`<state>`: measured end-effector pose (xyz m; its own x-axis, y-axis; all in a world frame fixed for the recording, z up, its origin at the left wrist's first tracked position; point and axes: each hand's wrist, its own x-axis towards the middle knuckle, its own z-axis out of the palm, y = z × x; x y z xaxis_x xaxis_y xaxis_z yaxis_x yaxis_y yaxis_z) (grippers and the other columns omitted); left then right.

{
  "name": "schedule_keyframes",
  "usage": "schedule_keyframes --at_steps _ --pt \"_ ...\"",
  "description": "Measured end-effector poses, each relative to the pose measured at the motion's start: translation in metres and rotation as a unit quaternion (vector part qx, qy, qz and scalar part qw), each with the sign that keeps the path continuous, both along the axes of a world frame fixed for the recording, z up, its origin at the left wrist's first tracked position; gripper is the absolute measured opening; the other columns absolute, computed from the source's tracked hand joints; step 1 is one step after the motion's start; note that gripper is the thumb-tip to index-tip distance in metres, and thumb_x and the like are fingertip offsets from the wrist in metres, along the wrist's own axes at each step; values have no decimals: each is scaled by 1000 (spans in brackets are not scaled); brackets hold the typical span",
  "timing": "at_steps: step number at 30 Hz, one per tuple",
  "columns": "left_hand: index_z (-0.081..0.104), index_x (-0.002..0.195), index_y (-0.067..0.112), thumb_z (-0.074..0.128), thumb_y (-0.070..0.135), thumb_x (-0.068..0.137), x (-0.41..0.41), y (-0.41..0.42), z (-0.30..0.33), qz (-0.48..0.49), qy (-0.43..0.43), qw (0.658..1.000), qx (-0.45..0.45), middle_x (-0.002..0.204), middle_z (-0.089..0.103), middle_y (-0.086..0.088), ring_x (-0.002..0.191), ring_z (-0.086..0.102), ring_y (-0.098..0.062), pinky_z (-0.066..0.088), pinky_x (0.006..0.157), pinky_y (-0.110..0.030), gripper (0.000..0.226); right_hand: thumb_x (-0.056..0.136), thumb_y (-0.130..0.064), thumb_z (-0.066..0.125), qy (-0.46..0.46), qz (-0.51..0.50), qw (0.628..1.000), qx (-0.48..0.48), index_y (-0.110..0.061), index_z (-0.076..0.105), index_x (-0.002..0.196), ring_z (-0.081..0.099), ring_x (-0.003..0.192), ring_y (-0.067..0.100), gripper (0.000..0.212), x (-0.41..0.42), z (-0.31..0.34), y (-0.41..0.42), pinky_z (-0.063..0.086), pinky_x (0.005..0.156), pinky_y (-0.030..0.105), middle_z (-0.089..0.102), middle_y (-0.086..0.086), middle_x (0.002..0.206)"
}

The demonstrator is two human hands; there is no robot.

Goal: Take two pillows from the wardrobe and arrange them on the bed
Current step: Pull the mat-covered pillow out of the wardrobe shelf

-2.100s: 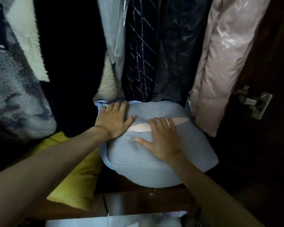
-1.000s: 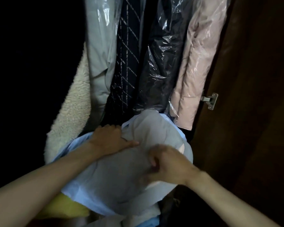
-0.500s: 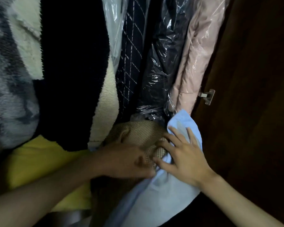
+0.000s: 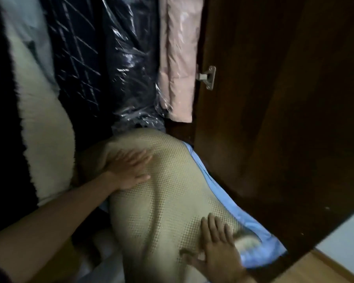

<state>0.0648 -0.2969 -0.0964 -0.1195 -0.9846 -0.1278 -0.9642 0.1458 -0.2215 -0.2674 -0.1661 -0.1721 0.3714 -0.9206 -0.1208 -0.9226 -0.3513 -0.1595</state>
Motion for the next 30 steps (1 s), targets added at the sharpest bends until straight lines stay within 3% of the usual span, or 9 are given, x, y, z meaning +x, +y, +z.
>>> schedule_keyframes --at_steps 2,5,8,11,16,22,25,28,30 --pt "-14 156 39 14 77 92 2 -4 0 6 -12 1000 0 166 -18 7 153 -12 -19 -4 121 -51 80 73 -95 32 -38 -31 999 13 11 51 143 42 140 52 128 21 -14 10 -5 118 50 41 35 152" --pt "-13 156 40 16 77 92 2 -6 4 8 -13 1000 17 166 -20 8 153 -12 -17 -5 120 -50 80 62 -107 19 -84 -77 993 5 4 0 160 -13 154 48 149 60 -25 2 -21 118 61 -11 29 167" --pt "-14 156 41 16 78 92 0 -6 8 15 -14 999 35 165 -21 9 153 -13 -15 -5 120 -50 80 53 -110 23 -96 -103 990 27 5 -14 157 -23 152 46 160 86 -26 -10 -17 121 61 -20 31 164" --pt "-16 155 41 16 78 92 -3 -5 10 25 -10 998 53 165 -23 9 153 -15 -16 -5 121 -53 80 57 -106 36 -88 -120 988 45 8 -11 157 -15 154 48 159 99 -25 -12 -6 124 60 -14 34 165" --pt "-13 156 40 17 79 91 -4 -4 10 16 -9 999 49 166 -21 7 153 -15 -17 -3 122 -54 82 78 -72 69 -99 -135 985 34 3 25 149 31 140 39 113 115 -18 -28 30 119 48 30 22 151" --pt "6 158 35 32 90 80 8 -7 33 -86 -25 996 -9 168 5 4 152 7 -20 10 122 -50 99 88 -45 74 -178 -154 969 75 -9 36 140 46 130 29 74 118 -30 -54 42 111 41 46 11 139" --pt "18 155 31 44 98 64 3 -16 49 -130 -20 991 -17 167 -3 6 151 6 -19 8 122 -47 116 89 -32 74 -251 -157 949 106 -14 43 129 60 117 27 54 107 -44 -61 50 101 41 60 6 127" --pt "-4 157 37 48 103 51 9 -21 58 -150 -31 987 46 162 -30 15 151 -21 -9 -12 120 -52 135 87 -25 67 -281 -148 942 107 -17 52 122 65 106 28 39 90 -51 -67 54 86 40 67 5 117" --pt "-21 155 38 46 105 51 20 -25 56 -154 -55 986 31 160 -35 12 150 -23 -11 -15 118 -58 140 83 -25 63 -276 -148 944 108 -16 57 116 66 105 30 34 79 -50 -76 51 82 38 68 5 113"
